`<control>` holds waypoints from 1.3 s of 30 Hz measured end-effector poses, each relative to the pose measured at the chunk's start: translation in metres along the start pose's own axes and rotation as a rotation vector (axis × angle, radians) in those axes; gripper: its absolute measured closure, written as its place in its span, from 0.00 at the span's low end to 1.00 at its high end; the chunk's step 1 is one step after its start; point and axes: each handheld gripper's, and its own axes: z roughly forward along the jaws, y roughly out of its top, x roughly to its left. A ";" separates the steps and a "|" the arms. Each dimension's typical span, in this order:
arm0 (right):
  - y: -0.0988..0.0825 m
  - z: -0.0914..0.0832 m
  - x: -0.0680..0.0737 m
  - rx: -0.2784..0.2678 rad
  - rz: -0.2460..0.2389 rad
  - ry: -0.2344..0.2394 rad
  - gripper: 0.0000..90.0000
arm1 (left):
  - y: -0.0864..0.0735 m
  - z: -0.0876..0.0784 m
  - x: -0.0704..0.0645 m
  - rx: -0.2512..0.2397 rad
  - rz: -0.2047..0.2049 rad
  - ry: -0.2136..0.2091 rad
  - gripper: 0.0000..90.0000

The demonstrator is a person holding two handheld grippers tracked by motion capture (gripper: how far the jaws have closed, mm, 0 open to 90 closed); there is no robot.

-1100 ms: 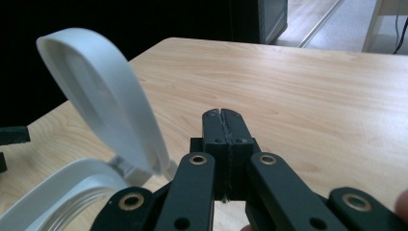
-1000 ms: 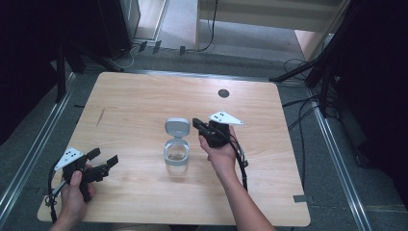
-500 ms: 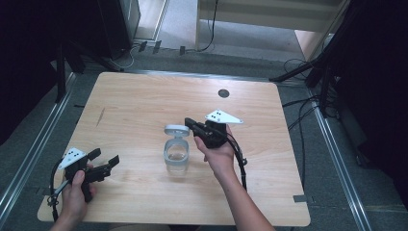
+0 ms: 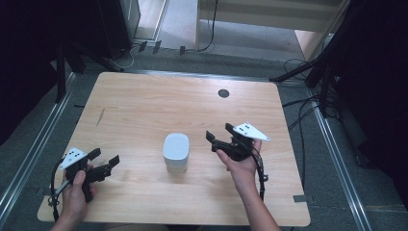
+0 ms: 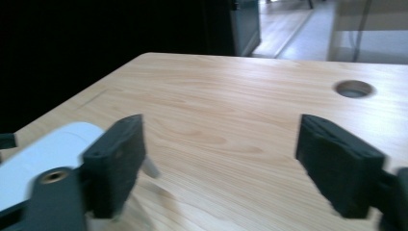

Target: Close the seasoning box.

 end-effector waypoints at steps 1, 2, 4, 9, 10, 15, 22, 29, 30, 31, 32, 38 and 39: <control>0.000 0.000 0.000 0.000 0.000 0.000 0.16 | 0.000 0.000 0.000 0.000 0.000 0.000 0.16; -0.002 -0.005 -0.005 -0.006 0.002 -0.017 0.16 | 0.000 0.000 0.000 -0.003 0.001 0.000 0.16; -0.006 -0.013 -0.014 -0.002 -0.002 -0.064 0.16 | 0.000 0.000 0.000 -0.004 0.001 0.004 0.16; -0.019 -0.030 -0.033 0.021 0.009 -0.123 0.16 | -0.001 0.000 -0.001 -0.002 0.005 0.006 0.16; -0.022 -0.033 -0.036 0.023 0.013 -0.126 0.16 | -0.001 0.000 -0.001 -0.001 0.007 0.008 0.16; -0.038 -0.056 -0.053 0.045 0.021 -0.161 0.16 | -0.001 0.000 -0.001 0.000 0.009 0.009 0.16; -0.057 -0.080 -0.072 0.069 0.047 -0.201 0.16 | -0.001 0.000 -0.001 0.002 0.009 0.010 0.16; -0.073 -0.102 -0.088 0.080 0.076 -0.246 0.17 | -0.001 0.000 -0.001 0.001 0.007 0.014 0.16; -0.073 -0.102 -0.088 0.080 0.076 -0.246 0.17 | -0.001 0.000 -0.001 0.001 0.008 0.014 0.16; -0.075 -0.104 -0.089 0.082 0.077 -0.256 0.17 | -0.001 0.000 -0.001 0.001 0.009 0.014 0.16; -0.077 -0.107 -0.091 0.081 0.077 -0.266 0.17 | -0.001 0.000 -0.001 0.000 0.010 0.014 0.16; -0.087 -0.128 -0.104 0.070 0.102 -0.303 0.17 | -0.001 0.000 -0.001 0.001 0.010 0.015 0.16; -0.089 -0.131 -0.105 0.070 0.105 -0.305 0.17 | -0.001 0.000 -0.001 0.000 0.010 0.016 0.16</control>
